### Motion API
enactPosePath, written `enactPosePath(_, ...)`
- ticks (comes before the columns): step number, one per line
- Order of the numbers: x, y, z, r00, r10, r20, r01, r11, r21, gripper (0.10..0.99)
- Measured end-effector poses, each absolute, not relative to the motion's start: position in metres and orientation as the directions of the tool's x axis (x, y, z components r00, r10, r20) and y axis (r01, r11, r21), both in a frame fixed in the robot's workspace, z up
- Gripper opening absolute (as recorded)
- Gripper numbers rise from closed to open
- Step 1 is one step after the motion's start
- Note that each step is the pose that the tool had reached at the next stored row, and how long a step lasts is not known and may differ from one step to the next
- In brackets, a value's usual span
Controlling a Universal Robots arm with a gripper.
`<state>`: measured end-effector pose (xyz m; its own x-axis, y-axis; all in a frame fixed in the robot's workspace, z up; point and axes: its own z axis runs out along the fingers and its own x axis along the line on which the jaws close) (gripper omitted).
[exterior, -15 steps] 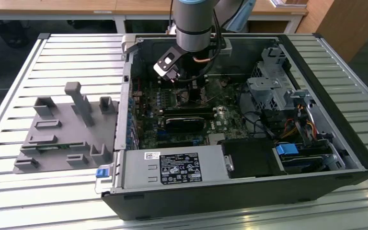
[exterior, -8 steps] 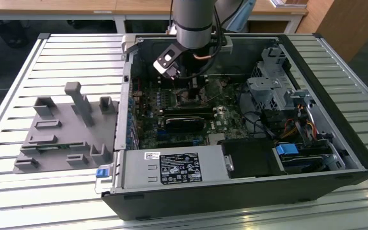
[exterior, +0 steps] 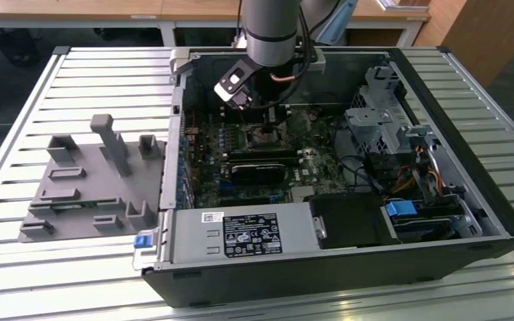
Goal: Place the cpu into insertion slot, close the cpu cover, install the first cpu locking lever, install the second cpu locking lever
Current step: 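Place the cpu into insertion slot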
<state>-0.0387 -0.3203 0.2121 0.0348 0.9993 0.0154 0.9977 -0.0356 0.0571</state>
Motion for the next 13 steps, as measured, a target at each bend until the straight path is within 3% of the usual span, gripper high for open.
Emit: enactPosePath(13,-0.0387,-0.3203,0.2186,0.035,0.999,0.015,0.998,-0.036,0.057,0.106)
